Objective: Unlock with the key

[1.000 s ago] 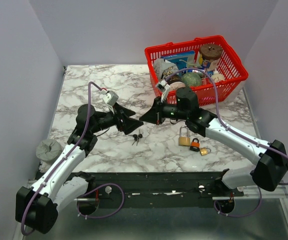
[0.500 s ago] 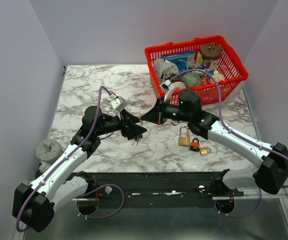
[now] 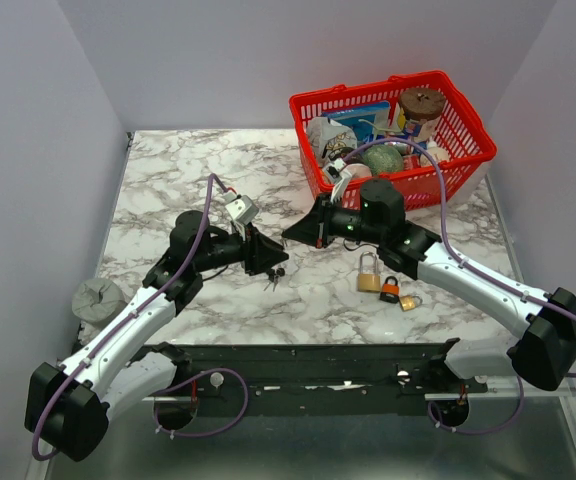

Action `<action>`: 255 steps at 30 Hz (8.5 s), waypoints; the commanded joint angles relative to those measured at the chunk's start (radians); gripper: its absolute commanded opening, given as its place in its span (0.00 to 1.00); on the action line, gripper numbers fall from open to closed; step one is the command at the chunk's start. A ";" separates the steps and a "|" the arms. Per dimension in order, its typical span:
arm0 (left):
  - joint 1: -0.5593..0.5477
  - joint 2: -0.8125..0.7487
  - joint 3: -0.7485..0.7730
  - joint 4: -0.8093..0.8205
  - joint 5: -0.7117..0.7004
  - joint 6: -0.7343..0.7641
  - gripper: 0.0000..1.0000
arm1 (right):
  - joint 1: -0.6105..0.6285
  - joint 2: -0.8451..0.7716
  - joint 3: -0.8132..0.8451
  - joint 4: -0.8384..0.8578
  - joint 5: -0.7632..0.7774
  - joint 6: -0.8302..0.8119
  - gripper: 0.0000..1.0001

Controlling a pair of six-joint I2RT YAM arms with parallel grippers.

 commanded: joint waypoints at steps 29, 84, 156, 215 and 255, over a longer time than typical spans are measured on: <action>-0.010 -0.015 0.015 0.005 -0.063 0.045 0.53 | -0.007 -0.042 -0.045 0.021 0.040 0.032 0.01; -0.092 0.042 0.014 0.069 -0.128 0.045 0.77 | -0.017 -0.060 -0.088 0.035 0.043 0.055 0.01; -0.142 0.093 0.020 -0.141 0.145 0.101 0.00 | 0.016 -0.017 -0.028 -0.212 -0.345 -0.491 0.48; -0.168 -0.225 -0.313 0.407 -0.195 -0.426 0.48 | -0.072 -0.051 -0.158 0.195 -0.411 -0.020 0.01; -0.198 -0.223 -0.202 0.005 -0.152 -0.304 0.00 | -0.075 -0.074 -0.065 -0.189 -0.321 -0.400 0.01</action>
